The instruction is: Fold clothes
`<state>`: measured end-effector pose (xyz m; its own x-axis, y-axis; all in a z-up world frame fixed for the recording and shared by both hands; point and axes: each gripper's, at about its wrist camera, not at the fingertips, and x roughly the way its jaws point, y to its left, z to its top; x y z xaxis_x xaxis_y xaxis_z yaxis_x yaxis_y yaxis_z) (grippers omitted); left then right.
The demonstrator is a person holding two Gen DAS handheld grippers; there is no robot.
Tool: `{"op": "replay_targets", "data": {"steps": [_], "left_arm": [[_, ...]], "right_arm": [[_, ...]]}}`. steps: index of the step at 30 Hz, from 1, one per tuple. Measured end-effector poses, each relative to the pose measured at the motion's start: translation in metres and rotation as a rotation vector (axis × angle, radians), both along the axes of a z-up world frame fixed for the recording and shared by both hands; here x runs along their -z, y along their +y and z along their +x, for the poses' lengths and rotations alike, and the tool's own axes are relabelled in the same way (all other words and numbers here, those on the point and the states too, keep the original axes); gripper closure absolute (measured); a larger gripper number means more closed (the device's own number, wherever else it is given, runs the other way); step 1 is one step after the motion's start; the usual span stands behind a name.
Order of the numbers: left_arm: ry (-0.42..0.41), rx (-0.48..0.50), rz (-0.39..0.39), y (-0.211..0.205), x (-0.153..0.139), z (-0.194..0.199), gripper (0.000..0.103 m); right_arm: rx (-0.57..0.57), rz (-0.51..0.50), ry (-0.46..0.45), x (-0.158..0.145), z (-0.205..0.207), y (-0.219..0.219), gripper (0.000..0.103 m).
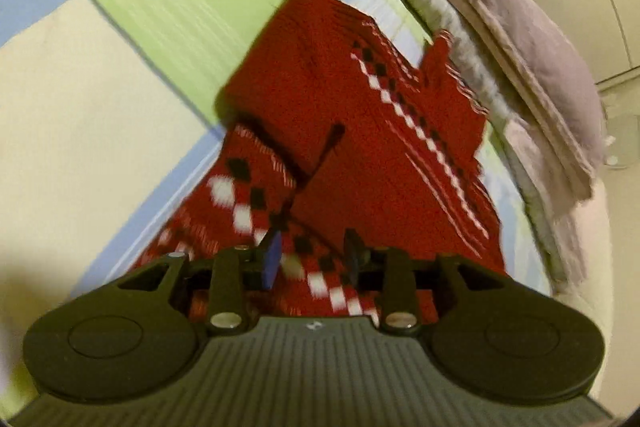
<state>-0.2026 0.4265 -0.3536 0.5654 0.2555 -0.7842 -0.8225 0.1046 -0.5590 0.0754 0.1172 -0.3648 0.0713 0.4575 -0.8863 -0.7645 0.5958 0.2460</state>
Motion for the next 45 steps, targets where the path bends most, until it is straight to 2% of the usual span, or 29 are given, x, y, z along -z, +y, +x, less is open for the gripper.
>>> {"op": "replay_targets", "data": {"steps": [3, 6, 8, 10, 13, 15, 17, 21, 24, 26, 29, 32, 34, 36, 38, 41, 42, 45], "left_arm": [[0.060, 0.026, 0.053, 0.012, 0.007, 0.019, 0.072], [0.090, 0.103, 0.087, 0.016, 0.010, 0.035, 0.075], [0.099, 0.158, 0.109, 0.017, 0.009, 0.043, 0.097], [0.066, 0.194, 0.154, 0.013, -0.005, 0.043, 0.098], [0.029, 0.227, 0.338, 0.014, -0.045, 0.039, 0.098], [0.032, 0.200, 0.450, 0.024, -0.064, 0.033, 0.098], [0.088, 0.165, 0.495, 0.042, -0.067, 0.026, 0.098], [0.172, 0.185, 0.443, 0.064, -0.046, 0.016, 0.098], [0.232, 0.259, 0.473, 0.052, -0.035, 0.018, 0.098], [0.238, 0.262, 0.469, 0.049, -0.030, 0.018, 0.097], [0.282, 0.260, 0.408, 0.052, -0.019, 0.017, 0.093], [0.315, 0.210, 0.411, 0.051, -0.030, 0.007, 0.092], [0.328, 0.176, 0.453, 0.050, -0.044, 0.003, 0.093], [0.311, 0.169, 0.505, 0.050, -0.058, 0.004, 0.094], [0.279, 0.231, 0.520, 0.054, -0.063, 0.018, 0.093], [0.318, 0.346, 0.532, 0.056, -0.051, 0.047, 0.091], [0.334, 0.356, 0.521, 0.058, -0.042, 0.054, 0.090], [0.362, 0.325, 0.399, 0.076, -0.003, 0.059, 0.090]], "right_arm": [[0.016, 0.009, 0.002, -0.002, 0.004, 0.004, 0.031], [0.019, 0.014, -0.011, -0.001, 0.006, 0.007, 0.031], [0.007, 0.014, -0.032, 0.001, 0.003, 0.007, 0.031], [-0.006, 0.016, -0.043, 0.003, 0.002, 0.006, 0.031], [-0.014, 0.018, -0.038, 0.004, 0.003, 0.006, 0.031], [-0.018, 0.017, -0.033, 0.004, 0.005, 0.006, 0.031], [-0.024, 0.010, -0.038, 0.005, 0.005, 0.009, 0.031], [-0.031, -0.001, -0.052, 0.006, 0.004, 0.012, 0.031], [-0.036, -0.005, -0.060, 0.007, 0.004, 0.014, 0.031], [-0.039, -0.007, -0.062, 0.007, 0.004, 0.014, 0.031], [-0.044, -0.019, -0.056, 0.005, 0.006, 0.016, 0.031], [-0.003, -0.031, -0.031, -0.006, 0.015, 0.021, 0.031], [0.036, -0.033, -0.015, -0.015, 0.022, 0.025, 0.031], [0.067, 0.025, -0.050, -0.032, 0.033, 0.031, 0.031], [0.064, 0.082, -0.113, -0.044, 0.042, 0.044, 0.031], [0.011, 0.136, -0.205, -0.051, 0.053, 0.077, 0.031], [-0.010, 0.152, -0.238, -0.051, 0.056, 0.089, 0.031], [-0.079, 0.141, -0.279, -0.031, 0.068, 0.122, 0.031]]}}
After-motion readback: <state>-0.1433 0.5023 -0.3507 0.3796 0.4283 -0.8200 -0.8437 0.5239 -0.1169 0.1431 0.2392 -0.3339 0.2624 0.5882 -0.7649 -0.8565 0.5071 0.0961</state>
